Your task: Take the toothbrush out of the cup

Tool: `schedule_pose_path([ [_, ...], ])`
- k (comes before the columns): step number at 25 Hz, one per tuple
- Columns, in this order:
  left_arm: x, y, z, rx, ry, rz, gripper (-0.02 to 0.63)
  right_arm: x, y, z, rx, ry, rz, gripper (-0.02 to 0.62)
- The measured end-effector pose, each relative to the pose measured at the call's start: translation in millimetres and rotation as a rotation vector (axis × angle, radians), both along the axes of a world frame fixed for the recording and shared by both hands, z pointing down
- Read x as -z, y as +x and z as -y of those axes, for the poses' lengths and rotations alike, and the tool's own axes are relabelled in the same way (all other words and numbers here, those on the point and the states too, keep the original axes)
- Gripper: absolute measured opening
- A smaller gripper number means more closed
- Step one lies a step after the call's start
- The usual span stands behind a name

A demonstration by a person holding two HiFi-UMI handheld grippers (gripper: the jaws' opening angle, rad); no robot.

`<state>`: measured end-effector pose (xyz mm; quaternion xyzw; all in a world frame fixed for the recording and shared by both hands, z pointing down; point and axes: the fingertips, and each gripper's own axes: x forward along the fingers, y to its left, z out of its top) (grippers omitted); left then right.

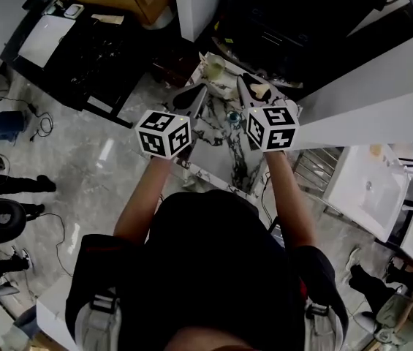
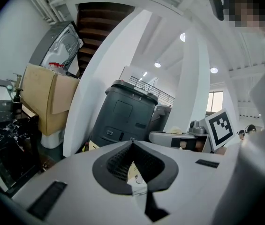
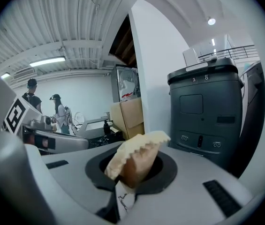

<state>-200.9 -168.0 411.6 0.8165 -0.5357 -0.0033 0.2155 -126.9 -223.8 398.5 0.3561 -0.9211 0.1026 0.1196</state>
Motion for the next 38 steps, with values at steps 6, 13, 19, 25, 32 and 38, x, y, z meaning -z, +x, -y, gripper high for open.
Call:
schedule_pose_path([
  [6,-7.4,-2.1,13.6,-0.03,-0.013,-0.011,0.008,-6.2,-1.3,9.8,-0.03,-0.018,-0.005,0.06],
  [13,-23.5,-2.9,23.8,-0.057,-0.051,-0.031,0.008,-15.4,-4.9,18.5,-0.046,-0.046,-0.001,0.06],
  [19,-33.2,-6.7,33.8,-0.063,-0.06,-0.038,0.008,-26.9,-6.9,28.0,-0.062,-0.066,-0.014,0.06],
  [25,-38.7,-13.9,46.2,-0.069,-0.056,-0.043,0.008,-36.8,-10.7,38.4,-0.076,-0.09,-0.03,0.06],
  [32,-50.6,-22.2,59.8,-0.076,-0.061,-0.064,0.008,-48.1,-16.8,49.2,-0.081,-0.111,-0.047,0.06],
  [38,-65.9,-26.1,68.0,-0.086,-0.072,-0.093,0.008,-58.4,-21.2,56.5,-0.085,-0.122,-0.057,0.06],
])
